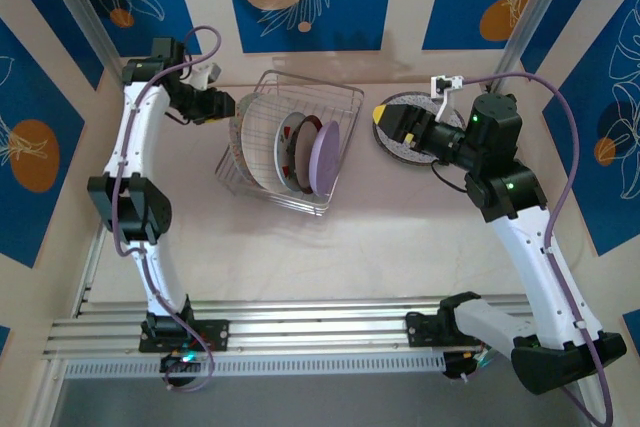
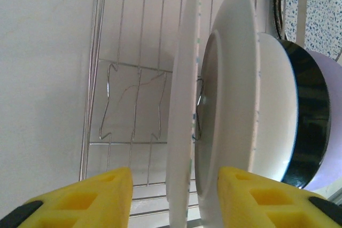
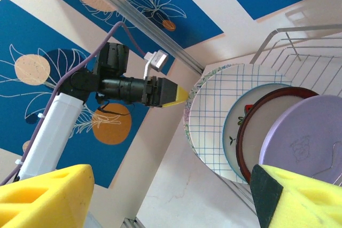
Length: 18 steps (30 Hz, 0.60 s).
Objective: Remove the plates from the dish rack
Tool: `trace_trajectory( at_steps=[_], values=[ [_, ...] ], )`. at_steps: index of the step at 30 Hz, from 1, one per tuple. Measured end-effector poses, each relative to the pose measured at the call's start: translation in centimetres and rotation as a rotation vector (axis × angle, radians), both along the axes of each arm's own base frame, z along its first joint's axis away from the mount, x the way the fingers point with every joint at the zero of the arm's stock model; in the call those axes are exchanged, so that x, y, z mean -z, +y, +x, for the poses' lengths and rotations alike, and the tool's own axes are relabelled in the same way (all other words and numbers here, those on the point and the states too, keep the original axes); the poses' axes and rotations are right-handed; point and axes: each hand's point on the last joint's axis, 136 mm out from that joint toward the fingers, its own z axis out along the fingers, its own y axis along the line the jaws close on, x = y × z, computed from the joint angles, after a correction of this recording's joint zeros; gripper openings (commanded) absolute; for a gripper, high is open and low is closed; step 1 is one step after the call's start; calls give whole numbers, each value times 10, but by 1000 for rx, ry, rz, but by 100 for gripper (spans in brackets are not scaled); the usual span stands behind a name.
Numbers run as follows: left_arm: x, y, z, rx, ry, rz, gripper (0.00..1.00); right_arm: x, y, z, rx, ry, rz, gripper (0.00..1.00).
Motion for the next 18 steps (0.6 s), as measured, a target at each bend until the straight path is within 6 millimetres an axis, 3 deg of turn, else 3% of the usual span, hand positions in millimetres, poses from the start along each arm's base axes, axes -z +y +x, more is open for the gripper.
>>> trace_trajectory(
  at_steps=[18],
  values=[
    [25,-14,6,42,48,6,36,1,5,-3,-27,5,3,78]
  ],
)
